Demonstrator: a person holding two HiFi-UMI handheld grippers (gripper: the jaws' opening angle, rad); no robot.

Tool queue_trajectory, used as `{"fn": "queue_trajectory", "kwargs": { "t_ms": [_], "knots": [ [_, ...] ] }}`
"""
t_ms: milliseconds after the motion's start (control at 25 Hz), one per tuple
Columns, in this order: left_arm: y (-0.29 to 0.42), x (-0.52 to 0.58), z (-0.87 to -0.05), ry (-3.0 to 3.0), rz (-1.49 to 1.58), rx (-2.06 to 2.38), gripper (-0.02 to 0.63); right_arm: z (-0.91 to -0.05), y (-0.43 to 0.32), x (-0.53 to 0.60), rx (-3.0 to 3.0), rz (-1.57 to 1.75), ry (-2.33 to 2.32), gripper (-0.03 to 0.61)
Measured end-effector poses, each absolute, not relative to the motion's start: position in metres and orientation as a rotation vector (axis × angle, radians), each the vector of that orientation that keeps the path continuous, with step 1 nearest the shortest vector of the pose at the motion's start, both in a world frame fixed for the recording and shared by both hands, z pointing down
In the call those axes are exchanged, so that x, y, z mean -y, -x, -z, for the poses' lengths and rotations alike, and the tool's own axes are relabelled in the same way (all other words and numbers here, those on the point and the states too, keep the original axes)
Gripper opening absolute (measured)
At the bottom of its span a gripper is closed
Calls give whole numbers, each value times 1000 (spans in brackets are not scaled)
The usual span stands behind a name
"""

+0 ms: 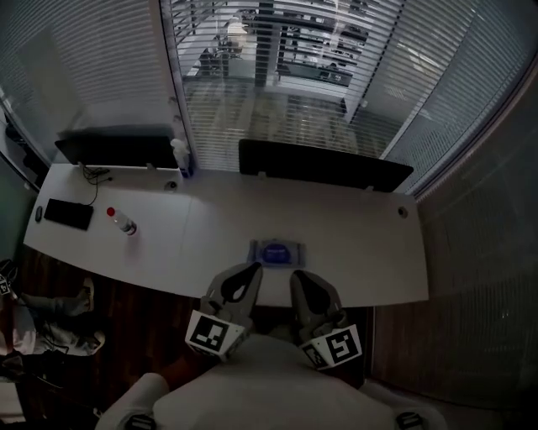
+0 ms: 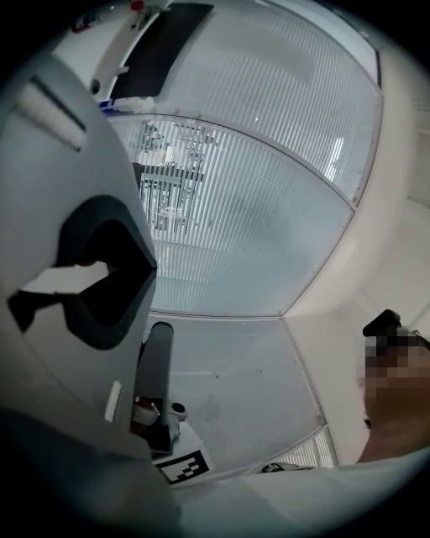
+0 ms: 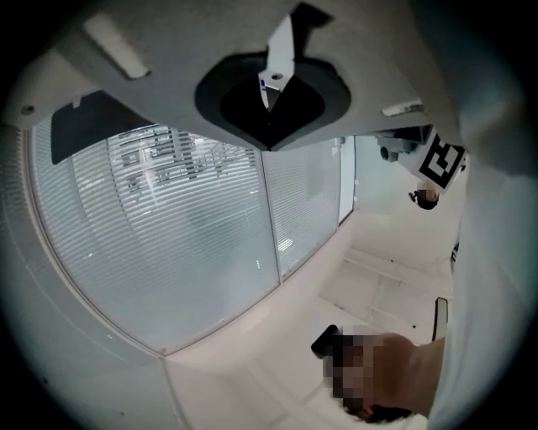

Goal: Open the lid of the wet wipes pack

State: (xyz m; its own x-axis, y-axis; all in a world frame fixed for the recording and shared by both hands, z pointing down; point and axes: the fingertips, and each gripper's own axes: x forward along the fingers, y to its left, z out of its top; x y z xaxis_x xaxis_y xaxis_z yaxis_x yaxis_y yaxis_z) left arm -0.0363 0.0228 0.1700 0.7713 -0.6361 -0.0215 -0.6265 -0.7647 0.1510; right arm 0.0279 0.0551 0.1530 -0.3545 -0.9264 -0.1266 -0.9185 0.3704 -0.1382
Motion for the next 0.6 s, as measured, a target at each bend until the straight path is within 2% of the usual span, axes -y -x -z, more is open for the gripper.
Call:
{"fn": "queue_trajectory", "kwargs": {
  "t_ms": [600],
  "knots": [
    [4,18,-161,-2816,72,1019,3,-140,-56,-16,-2480,42,1673,0]
  ]
}}
